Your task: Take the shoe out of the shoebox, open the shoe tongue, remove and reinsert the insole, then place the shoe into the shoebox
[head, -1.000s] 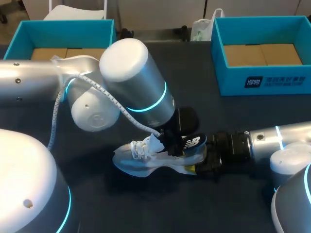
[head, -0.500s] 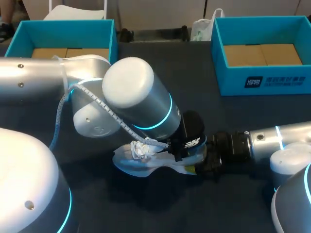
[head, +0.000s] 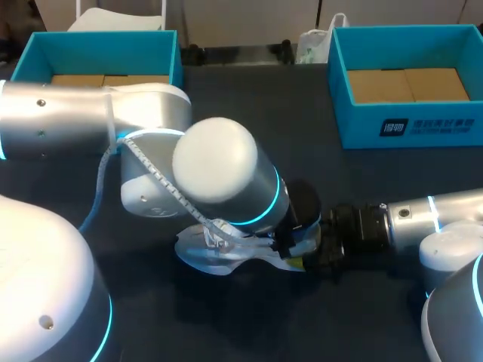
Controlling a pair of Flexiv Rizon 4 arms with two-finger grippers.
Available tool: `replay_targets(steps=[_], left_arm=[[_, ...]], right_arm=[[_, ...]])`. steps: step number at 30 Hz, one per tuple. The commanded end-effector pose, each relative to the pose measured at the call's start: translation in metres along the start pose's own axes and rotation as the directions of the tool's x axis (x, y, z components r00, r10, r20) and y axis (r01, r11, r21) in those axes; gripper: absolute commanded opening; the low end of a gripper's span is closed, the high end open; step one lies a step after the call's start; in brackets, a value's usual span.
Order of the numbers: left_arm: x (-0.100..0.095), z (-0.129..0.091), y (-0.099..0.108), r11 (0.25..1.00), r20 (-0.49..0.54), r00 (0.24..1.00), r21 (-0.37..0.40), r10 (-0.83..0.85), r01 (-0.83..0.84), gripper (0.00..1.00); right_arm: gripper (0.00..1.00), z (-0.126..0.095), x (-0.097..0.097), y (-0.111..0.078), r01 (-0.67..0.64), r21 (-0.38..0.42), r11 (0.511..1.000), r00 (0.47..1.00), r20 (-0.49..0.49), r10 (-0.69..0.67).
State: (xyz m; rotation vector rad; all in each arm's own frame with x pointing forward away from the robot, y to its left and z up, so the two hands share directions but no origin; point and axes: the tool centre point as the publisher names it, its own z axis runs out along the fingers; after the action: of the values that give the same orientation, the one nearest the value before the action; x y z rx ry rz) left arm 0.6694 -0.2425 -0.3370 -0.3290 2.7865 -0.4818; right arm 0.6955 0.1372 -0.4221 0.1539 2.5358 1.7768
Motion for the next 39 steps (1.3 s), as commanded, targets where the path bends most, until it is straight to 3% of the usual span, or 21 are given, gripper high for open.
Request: replay_targets(steps=[1, 6, 15, 31, 35, 39], left_arm=[[0.009, 0.001, -0.006, 1.000, 0.051, 0.999, -0.022, -0.016, 0.017, 0.46], [0.010, 0.003, -0.006, 0.999, 0.101, 0.994, -0.026, -0.030, 0.033, 0.42], [0.007, 0.008, -0.007, 0.999, 0.177, 0.984, -0.027, -0.032, 0.038, 0.44], [-0.003, 0.011, -0.005, 0.998, 0.234, 0.971, -0.004, -0.054, 0.056, 0.45], [-0.003, 0.012, -0.004, 0.998, 0.242, 0.969, 0.010, -0.057, 0.056, 0.41], [-0.003, 0.018, -0.001, 0.999, 0.236, 0.971, 0.027, -0.047, 0.041, 0.23]], right_arm=[[0.00, 0.002, 0.001, 0.000, -0.001, 0.007, 1.000, 1.000, 0.000, 0.001], [0.00, 0.002, 0.001, 0.000, -0.001, 0.007, 1.000, 1.000, 0.000, 0.001], [0.00, 0.002, 0.001, 0.000, -0.001, 0.007, 1.000, 1.000, 0.000, 0.001], [0.00, 0.002, 0.001, 0.000, -0.001, 0.007, 1.000, 1.000, 0.000, 0.001], [0.00, 0.002, 0.001, 0.000, -0.001, 0.007, 1.000, 1.000, 0.000, 0.001], [0.00, 0.002, 0.001, 0.000, -0.001, 0.007, 1.000, 1.000, 0.000, 0.001]])
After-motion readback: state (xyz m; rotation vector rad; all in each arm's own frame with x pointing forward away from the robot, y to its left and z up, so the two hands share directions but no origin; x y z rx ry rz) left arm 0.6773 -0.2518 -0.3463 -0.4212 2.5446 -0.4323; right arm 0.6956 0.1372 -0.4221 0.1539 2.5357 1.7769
